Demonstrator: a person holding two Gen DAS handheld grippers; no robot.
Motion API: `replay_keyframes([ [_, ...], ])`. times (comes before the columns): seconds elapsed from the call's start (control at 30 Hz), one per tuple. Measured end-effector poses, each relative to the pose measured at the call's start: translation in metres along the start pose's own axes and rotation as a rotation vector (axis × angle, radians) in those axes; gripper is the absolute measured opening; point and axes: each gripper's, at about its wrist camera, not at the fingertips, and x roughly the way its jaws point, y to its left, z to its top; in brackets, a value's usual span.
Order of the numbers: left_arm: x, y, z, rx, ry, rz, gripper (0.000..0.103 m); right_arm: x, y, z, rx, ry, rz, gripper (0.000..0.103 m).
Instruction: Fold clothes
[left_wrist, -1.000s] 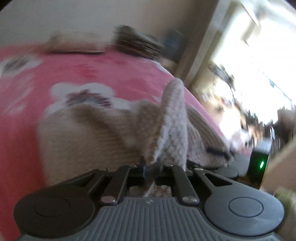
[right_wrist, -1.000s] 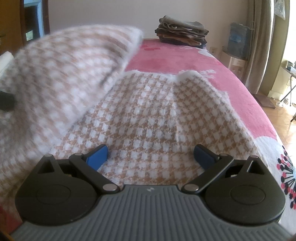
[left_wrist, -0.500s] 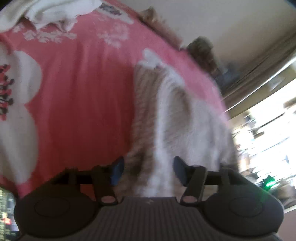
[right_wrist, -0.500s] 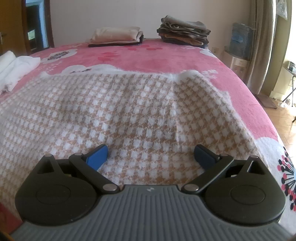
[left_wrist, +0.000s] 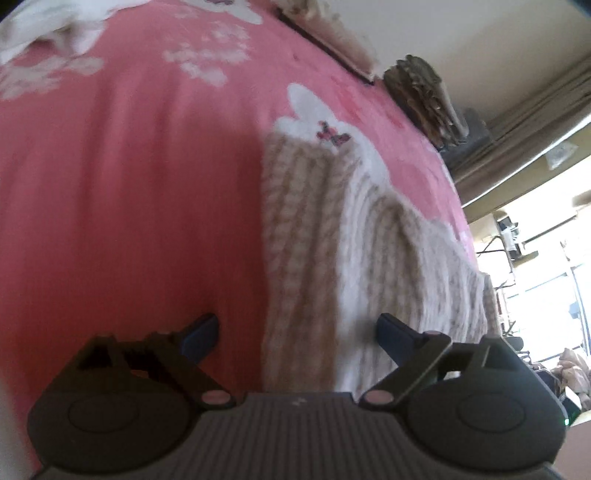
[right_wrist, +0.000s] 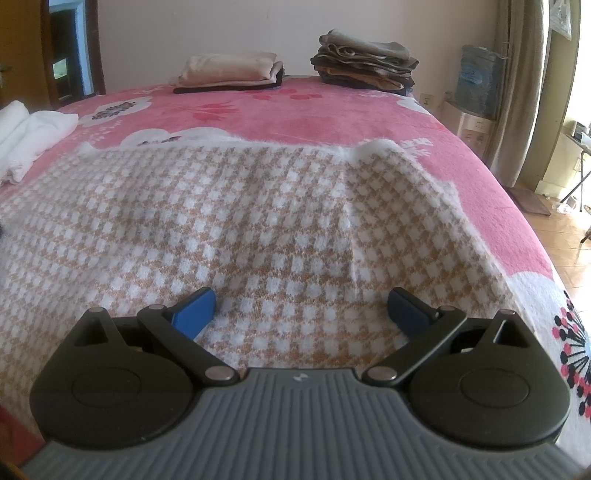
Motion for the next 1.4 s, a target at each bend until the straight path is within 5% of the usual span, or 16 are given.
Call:
replay_keyframes([
  [0.1,0.009,0.0,0.01,0.002,-0.022,-0.033,0.091,0.0,0.0,0.0,0.0,-0.002,0.0,0.101],
  [0.2,0.002,-0.002,0.006,0.003,-0.002,-0.06,0.062,0.0,-0.001,0.0,0.0,-0.003,0.001,0.101],
  [0.27,-0.004,-0.002,0.002,0.03,0.037,-0.105,0.052,0.0,-0.001,0.0,0.001,-0.003,0.001,0.101],
  [0.37,0.001,0.004,-0.002,0.025,0.069,-0.074,0.055,0.0,-0.001,-0.001,0.002,-0.005,0.002,0.101],
  [0.67,0.028,0.001,0.007,-0.081,0.013,-0.158,0.058,0.0,-0.002,-0.001,0.001,-0.006,0.002,0.101],
  [0.8,0.021,0.0,-0.016,0.021,0.071,-0.17,0.059,0.001,-0.001,-0.001,-0.002,-0.008,0.001,0.101],
  [0.87,0.016,0.002,-0.018,-0.013,0.077,-0.164,0.055,0.001,-0.002,-0.001,0.0,-0.01,0.001,0.101],
  [0.93,0.012,-0.001,-0.016,-0.053,0.076,-0.134,0.033,0.001,-0.002,-0.001,0.001,-0.011,0.002,0.102],
  [1.07,-0.017,-0.046,-0.011,-0.008,0.045,-0.086,0.026,0.001,-0.002,-0.001,0.001,-0.007,0.001,0.102],
  [1.4,-0.051,-0.174,-0.005,0.01,0.088,-0.188,0.025,0.005,0.002,0.001,-0.026,-0.006,-0.02,0.102],
])
